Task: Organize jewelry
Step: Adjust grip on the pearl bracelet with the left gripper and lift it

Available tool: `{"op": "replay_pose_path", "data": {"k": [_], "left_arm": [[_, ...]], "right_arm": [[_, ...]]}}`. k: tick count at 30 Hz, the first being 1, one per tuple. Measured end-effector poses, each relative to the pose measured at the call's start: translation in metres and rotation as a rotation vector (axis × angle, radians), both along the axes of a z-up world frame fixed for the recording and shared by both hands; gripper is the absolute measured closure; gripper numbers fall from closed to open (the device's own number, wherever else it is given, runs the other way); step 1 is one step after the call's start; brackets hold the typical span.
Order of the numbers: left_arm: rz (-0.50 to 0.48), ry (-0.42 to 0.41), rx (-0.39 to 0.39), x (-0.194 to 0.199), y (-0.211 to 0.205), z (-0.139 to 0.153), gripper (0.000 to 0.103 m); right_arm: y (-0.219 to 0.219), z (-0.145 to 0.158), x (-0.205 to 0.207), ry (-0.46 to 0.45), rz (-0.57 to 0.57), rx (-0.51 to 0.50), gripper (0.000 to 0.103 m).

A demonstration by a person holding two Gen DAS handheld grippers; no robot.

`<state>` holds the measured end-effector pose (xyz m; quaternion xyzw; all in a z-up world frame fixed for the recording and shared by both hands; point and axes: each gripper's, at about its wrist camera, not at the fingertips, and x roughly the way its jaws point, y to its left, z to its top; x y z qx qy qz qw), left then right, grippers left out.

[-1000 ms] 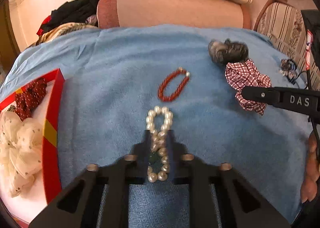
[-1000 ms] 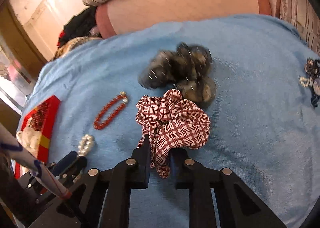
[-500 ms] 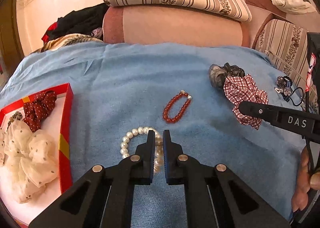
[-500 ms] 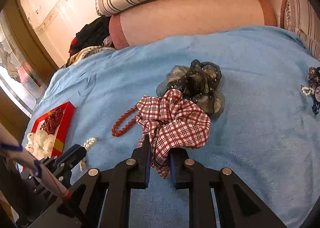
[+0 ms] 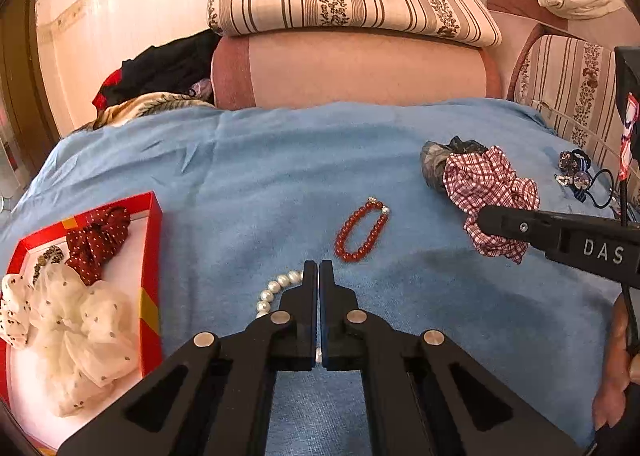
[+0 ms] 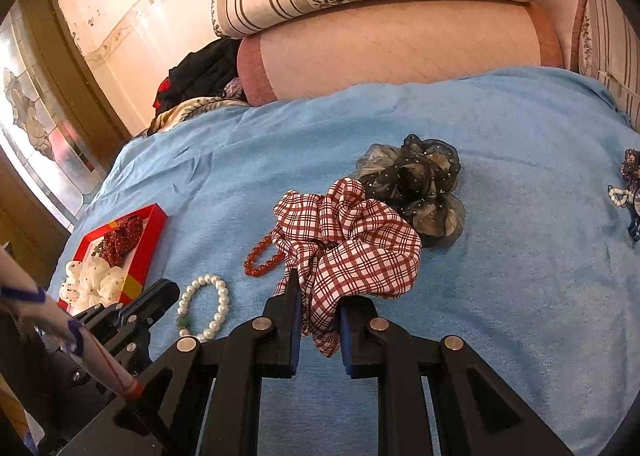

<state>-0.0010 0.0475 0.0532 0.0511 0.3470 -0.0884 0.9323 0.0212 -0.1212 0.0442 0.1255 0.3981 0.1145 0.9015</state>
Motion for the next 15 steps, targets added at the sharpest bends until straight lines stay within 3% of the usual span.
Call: {"op": "replay_pose_path", "data": {"k": [6, 10, 12, 13, 14, 15], "left_arm": [[-0.005, 0.003, -0.006, 0.000, 0.002, 0.001, 0.102], [0.023, 0.061, -0.048, 0.007, 0.013, -0.002, 0.098], [0.016, 0.123, -0.053, 0.013, 0.016, -0.009, 0.071], [0.025, 0.143, -0.051, 0.015, 0.017, -0.012, 0.040], [0.044, 0.152, -0.054, 0.015, 0.018, -0.015, 0.030], [0.049, 0.152, -0.058, 0.015, 0.019, -0.016, 0.030]], "right_arm": [[0.001, -0.001, 0.000, 0.001, 0.006, -0.002, 0.086], [-0.002, -0.003, 0.002, 0.012, -0.008, 0.004, 0.086], [-0.003, -0.005, 0.003, 0.024, -0.012, 0.006, 0.086], [-0.004, -0.005, 0.003, 0.029, -0.015, 0.011, 0.086], [-0.004, -0.005, 0.004, 0.031, -0.013, 0.015, 0.086], [-0.004, -0.004, 0.004, 0.030, -0.012, 0.014, 0.086]]}}
